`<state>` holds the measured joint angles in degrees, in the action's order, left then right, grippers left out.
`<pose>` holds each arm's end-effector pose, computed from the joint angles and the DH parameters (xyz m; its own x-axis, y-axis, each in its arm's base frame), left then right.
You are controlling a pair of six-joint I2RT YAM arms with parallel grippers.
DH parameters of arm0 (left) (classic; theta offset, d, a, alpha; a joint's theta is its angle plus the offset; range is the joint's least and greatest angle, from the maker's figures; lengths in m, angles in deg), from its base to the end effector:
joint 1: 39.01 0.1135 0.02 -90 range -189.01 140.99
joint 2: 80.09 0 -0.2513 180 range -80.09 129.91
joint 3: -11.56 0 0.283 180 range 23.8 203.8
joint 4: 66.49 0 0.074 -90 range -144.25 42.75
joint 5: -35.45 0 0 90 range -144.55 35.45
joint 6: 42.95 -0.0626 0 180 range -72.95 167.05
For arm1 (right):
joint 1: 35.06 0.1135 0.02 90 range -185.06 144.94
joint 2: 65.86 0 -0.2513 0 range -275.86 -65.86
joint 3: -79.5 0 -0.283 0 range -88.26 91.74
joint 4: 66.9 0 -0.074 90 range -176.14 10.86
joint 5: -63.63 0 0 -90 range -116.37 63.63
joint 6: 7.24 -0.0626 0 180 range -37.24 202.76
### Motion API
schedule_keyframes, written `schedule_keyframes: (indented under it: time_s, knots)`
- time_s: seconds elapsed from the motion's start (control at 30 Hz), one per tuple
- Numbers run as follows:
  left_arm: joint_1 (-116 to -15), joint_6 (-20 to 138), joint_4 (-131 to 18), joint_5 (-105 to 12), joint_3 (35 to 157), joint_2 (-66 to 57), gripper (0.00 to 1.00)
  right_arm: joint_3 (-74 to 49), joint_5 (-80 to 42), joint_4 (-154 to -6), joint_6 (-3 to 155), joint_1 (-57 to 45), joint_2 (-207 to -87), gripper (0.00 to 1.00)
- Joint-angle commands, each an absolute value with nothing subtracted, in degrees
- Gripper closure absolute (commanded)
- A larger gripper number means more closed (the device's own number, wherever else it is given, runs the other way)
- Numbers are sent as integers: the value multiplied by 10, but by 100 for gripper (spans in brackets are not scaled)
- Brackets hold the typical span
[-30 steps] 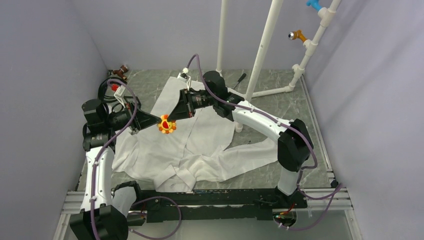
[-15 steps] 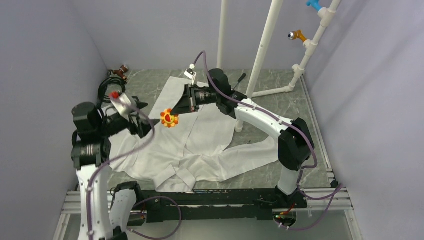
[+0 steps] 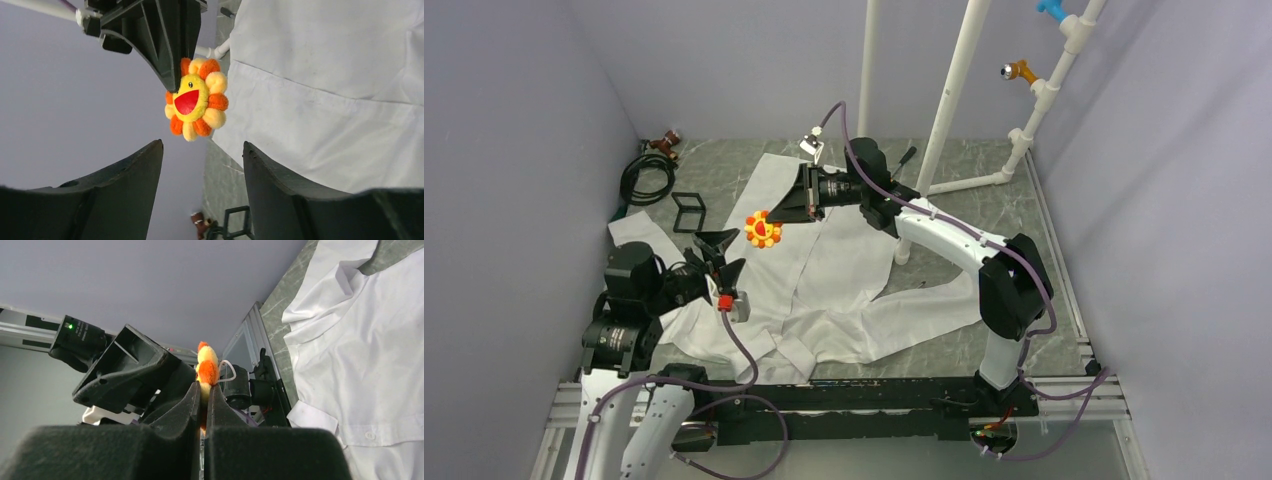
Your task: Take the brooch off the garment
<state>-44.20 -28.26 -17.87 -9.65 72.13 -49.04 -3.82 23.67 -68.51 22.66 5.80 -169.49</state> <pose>0.1581 -0.0587 0.3438 0.6219 0.6315 -0.4631 0.4999 0.1350 0.8555 0.3264 0.3458 0.3065 -0.9173 -0.0573 -0.3940 -0.3976 0.0794 0.9141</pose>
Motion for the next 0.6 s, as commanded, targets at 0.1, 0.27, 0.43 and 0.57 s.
schedule_keyframes:
  time_s: [0.1, 0.27, 0.43, 0.57]
  knots:
    - [-504, -344, -207, -145, 723, -469, 37, -47, 245, -650, 207, 59, -1691, 100]
    - [-539, -350, -225, -167, 719, -447, 38, -49, 245, -648, 203, 60, -1692, 100]
    - [-573, -352, -247, -190, 710, -433, 38, -52, 246, -649, 203, 60, -1691, 100]
    - [-595, -335, -268, -209, 712, -422, 45, -56, 249, -647, 203, 59, -1689, 100]
